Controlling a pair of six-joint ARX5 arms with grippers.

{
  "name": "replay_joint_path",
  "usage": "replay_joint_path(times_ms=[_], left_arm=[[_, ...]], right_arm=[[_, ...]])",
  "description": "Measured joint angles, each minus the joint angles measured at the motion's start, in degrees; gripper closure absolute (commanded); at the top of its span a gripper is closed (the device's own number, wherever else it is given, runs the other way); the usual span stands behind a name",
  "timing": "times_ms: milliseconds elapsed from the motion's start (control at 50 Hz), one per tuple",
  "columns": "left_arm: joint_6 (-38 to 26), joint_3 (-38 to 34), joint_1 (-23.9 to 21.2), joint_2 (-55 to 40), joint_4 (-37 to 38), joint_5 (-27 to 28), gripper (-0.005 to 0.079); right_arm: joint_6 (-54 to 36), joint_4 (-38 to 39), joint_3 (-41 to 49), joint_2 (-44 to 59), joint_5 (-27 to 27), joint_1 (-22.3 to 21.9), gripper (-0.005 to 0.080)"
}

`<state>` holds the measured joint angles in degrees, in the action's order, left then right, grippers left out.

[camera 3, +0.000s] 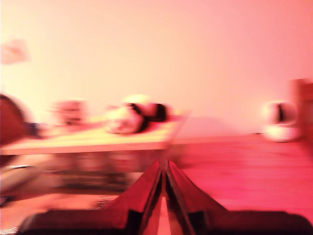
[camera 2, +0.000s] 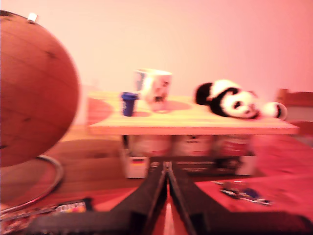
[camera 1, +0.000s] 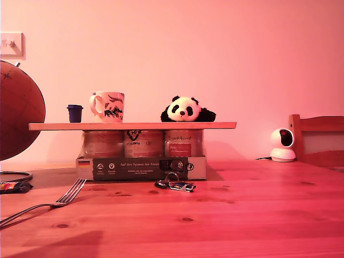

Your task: Slide the metallic fork to the right

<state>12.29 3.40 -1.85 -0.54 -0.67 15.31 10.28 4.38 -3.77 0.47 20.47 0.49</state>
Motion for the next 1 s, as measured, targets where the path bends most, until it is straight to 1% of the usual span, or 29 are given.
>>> replay_joint_path(times_ms=[140, 240, 420, 620, 680, 740, 840, 920, 1000], left_arm=[[0.04, 2.47, -1.22, -1.46, 2.16, 1.44, 0.0762], [0.22, 2.60, -2.40, -4.09, 2.49, 1.60, 0.0762], [0.24, 2.60, -4.81, -9.25, 2.84, 1.79, 0.0762], [1.09, 3.78, -7.72, -17.38, 4.52, 2.32, 0.0761], [1.11, 5.64, -8.33, -20.72, 6.62, 2.32, 0.0760], [1.09, 8.07, -8.76, -24.50, 8.63, 2.43, 0.0737], [1.09, 12.96, -9.44, -31.80, 11.47, 2.40, 0.0661], [0.79, 16.70, -9.88, -37.83, 13.53, 2.32, 0.0619], [-0.72, 20.17, -10.27, -43.98, 15.21, 2.21, 0.0550]], right_arm=[[0.11, -0.98, 0.00, 0.00, 1.27, 5.29, 0.0765], [0.20, -2.54, 0.00, 0.00, 1.20, 10.38, 0.0764], [0.20, -7.89, 0.00, 0.00, -2.43, 19.78, 0.0764], [-1.60, -13.68, 0.00, 0.00, -6.08, 27.82, 0.0765], [-2.67, -15.26, 0.00, 0.00, -7.02, 29.59, 0.0765], [-2.82, -16.06, 0.00, 0.00, -7.89, 30.93, 0.0764], [-2.84, -16.52, 0.00, 0.00, -9.38, 32.28, 0.0764], [-2.86, -16.55, 0.00, 0.00, -10.43, 32.65, 0.0764], [-2.89, -16.57, 0.00, 0.00, -10.54, 32.63, 0.0764]])
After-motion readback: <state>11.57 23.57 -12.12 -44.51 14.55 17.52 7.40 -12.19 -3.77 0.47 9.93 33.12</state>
